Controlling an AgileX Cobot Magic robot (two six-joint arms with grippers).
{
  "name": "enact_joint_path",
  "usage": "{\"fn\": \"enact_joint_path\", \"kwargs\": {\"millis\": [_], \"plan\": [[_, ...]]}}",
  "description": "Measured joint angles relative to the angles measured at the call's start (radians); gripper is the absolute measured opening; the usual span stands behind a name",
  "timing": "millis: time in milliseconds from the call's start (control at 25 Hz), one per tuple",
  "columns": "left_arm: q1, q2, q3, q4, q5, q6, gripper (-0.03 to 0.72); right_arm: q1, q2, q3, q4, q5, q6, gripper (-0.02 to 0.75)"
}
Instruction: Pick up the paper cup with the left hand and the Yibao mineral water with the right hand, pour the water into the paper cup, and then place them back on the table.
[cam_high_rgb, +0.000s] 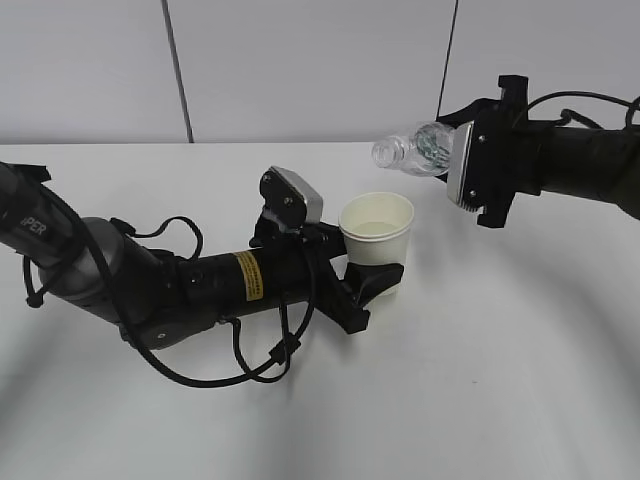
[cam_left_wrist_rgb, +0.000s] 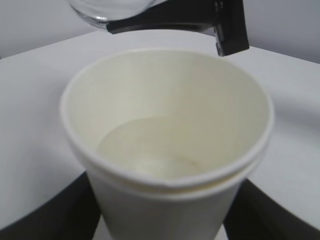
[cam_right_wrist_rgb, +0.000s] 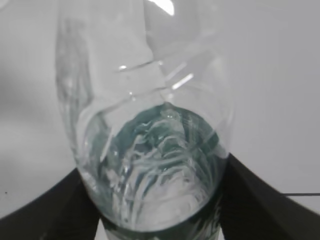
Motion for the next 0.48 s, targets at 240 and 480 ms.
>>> {"fn": "enact_joint_path", "kwargs": {"millis": [240,480], "plan": [[0.000,0.000,0.000,-0.006,0.000,0.000,0.440,0.000,0.000,0.000,0.000,0.000,0.227,0.466],[0.000,0.000,0.000,-0.033,0.001,0.003,0.440,0.000,0.000,0.000,0.000,0.000,0.443,0.466]]}}
